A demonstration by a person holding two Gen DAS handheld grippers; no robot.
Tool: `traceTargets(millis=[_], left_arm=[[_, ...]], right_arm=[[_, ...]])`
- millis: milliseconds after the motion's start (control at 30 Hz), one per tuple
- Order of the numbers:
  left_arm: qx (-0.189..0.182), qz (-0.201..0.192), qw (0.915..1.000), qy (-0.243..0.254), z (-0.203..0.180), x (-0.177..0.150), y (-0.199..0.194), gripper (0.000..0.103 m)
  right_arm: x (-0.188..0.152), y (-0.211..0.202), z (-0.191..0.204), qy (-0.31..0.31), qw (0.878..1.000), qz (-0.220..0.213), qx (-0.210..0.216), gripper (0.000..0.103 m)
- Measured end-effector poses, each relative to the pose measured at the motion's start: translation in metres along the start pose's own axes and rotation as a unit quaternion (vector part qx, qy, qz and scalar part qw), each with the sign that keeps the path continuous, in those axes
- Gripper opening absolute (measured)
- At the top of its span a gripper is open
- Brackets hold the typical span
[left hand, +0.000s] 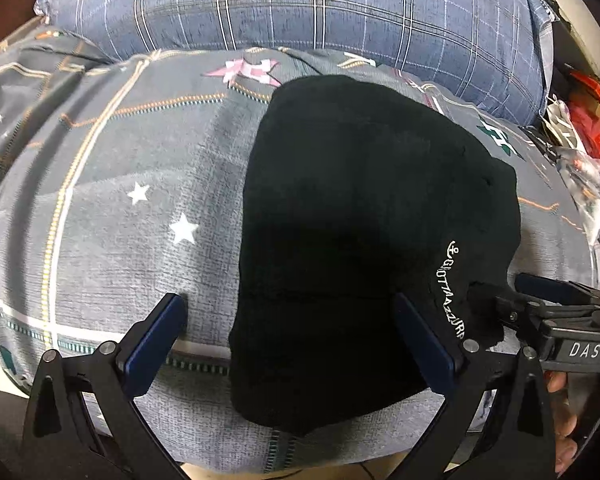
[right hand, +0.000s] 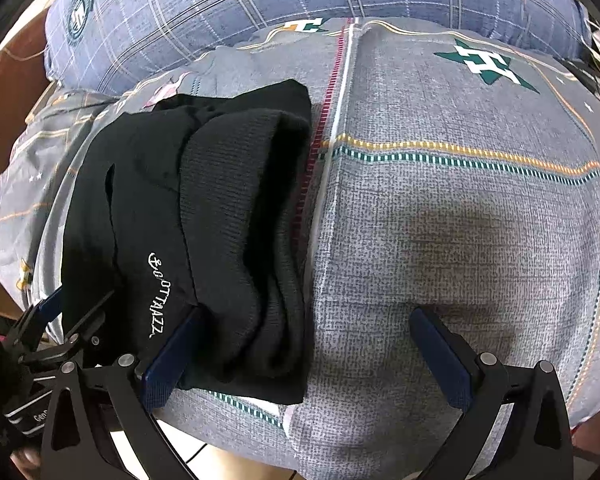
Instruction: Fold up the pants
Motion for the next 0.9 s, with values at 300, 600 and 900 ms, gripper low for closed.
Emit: traceTargets(millis=[300,600,900], left_arm=[[-0.069,-0.039,0.9969,0.004,-0.001,0.037,-0.044,0.103],[-0.131,0.008,0.9909,-0.026,0.001,0.122,-0.023,0.103],[-0.177,0.059,0.9734,-0.134,0.021,0.102,0.021,0.072]], right_arm=[[0.020,-0.046,0.003,-0.002,0.995,-0.065,0.077,0.098],[0.101,-0.042,0.015,-0.008,0.991,-0.051,0.127,0.097],[0.098,0.011,-0.009,0.083,0.975,0.011,0.208,0.074]])
Point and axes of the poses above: each gripper's, at about its wrist camera, not at the fingertips, and y roughly the way its jaws point, z to its left, x to its top, the point moved 5 cm from there along y, roughly the way its jaws point, and after that the axes turned 5 degrees about -z, right-handed, at the moved point
